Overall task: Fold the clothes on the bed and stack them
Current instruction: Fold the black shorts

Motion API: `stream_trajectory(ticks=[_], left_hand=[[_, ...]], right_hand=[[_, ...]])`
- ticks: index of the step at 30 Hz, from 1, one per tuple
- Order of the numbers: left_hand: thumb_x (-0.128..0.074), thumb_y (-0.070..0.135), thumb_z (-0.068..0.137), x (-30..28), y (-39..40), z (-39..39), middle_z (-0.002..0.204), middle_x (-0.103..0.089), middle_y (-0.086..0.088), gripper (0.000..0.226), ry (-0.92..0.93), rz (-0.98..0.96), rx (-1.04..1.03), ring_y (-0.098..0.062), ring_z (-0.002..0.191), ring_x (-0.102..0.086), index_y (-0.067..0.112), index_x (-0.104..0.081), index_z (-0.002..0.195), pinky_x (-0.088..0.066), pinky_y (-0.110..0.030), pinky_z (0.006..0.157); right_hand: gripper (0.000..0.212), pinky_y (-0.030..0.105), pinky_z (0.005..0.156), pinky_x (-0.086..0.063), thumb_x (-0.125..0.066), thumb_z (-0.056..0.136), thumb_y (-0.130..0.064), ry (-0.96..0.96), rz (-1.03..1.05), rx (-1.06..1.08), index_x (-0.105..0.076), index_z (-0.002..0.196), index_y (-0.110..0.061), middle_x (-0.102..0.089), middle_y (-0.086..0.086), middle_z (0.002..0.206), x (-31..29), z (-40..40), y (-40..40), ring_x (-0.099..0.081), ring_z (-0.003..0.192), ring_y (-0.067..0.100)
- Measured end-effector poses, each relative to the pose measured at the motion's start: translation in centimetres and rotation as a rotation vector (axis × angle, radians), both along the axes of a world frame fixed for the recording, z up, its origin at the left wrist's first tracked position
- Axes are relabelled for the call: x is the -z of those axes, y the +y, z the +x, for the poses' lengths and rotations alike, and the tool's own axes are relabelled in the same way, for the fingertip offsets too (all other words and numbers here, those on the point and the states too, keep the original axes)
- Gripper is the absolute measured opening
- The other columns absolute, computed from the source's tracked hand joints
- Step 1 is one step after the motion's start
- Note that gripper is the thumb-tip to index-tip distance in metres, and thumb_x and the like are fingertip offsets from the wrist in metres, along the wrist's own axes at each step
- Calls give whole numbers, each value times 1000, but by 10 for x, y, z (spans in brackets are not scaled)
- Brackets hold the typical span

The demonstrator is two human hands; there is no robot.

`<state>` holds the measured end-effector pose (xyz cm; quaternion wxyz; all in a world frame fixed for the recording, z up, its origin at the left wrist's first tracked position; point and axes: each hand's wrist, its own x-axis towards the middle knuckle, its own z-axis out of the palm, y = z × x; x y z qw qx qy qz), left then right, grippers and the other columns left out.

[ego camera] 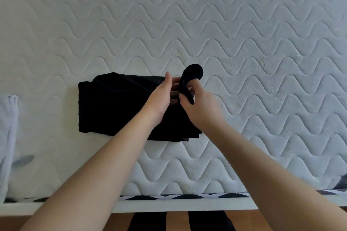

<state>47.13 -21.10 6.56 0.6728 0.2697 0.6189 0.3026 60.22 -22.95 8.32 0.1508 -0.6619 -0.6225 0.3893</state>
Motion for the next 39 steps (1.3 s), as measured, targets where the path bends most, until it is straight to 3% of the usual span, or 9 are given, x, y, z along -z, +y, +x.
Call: stream_trajectory(ticks=[3,9,15,23,26,29,33,35,39], left_hand=[[-23,56,102,1,-4,-33,101,-75,4,55,-53,-39,-60,-9,92,-71,25,-68,111,-56,-19,67],[-17,68,96,7,-15,-94,113,-71,-2,72,-110,-105,-86,-16,107,-67,22,-66,121,-53,-30,83],[-19,63,99,14,-21,-151,111,-72,-3,65,-168,-129,-123,-17,104,-67,23,-67,119,-54,-29,77],[-10,64,98,23,-25,-228,106,-68,-4,71,-194,-148,-177,-22,101,-59,26,-68,115,-46,-40,86],[-6,69,95,32,-23,-252,120,-69,-4,77,-169,-186,-188,-22,108,-65,25,-63,124,-50,-38,87],[-16,80,88,41,-26,-266,114,-72,-2,82,-160,-245,-179,-17,100,-70,23,-67,120,-57,-26,68],[-63,51,89,55,-32,-264,111,-73,-3,37,77,-182,-81,-20,98,-70,23,-68,113,-58,-34,79],[-68,35,90,65,-34,-262,107,-72,1,25,277,-90,-103,-19,97,-69,23,-67,112,-56,-36,83],[-69,33,87,69,-41,-269,97,-72,8,10,366,-61,-227,-16,90,-69,32,-67,97,-56,-32,74]], right_hand=[[19,19,51,-33,-58,93,-31,36,49,-39,-49,107,-22,-59,-10,82,3,-34,-2,-51,66,6],[19,24,59,-36,-58,93,-31,31,53,-126,-51,108,-21,-50,-11,103,12,-96,-6,-49,73,7],[20,30,64,-48,-61,90,-29,63,40,-163,-53,106,-20,-48,-7,111,15,-153,-5,-55,76,12],[21,29,58,-43,-60,90,-27,97,-1,-237,-52,107,-18,-46,-5,113,24,-227,1,-54,73,15],[28,31,80,-49,-55,95,-30,146,-116,-292,-55,120,-19,-46,-3,130,31,-244,3,-58,92,16],[38,21,94,-37,-49,99,-30,176,-203,-393,-50,136,-22,-46,-4,143,39,-241,3,-50,121,13],[37,19,97,-36,-47,100,-26,163,-189,-387,-50,137,-27,-52,-7,137,51,-212,-4,-49,119,6],[31,23,97,-43,-50,98,-25,155,-92,-251,-55,129,-28,-57,-10,126,57,-194,-7,-52,112,3],[35,38,105,-40,-56,94,-22,16,50,-17,-54,130,-23,-51,-5,129,67,-156,-5,-48,120,13]])
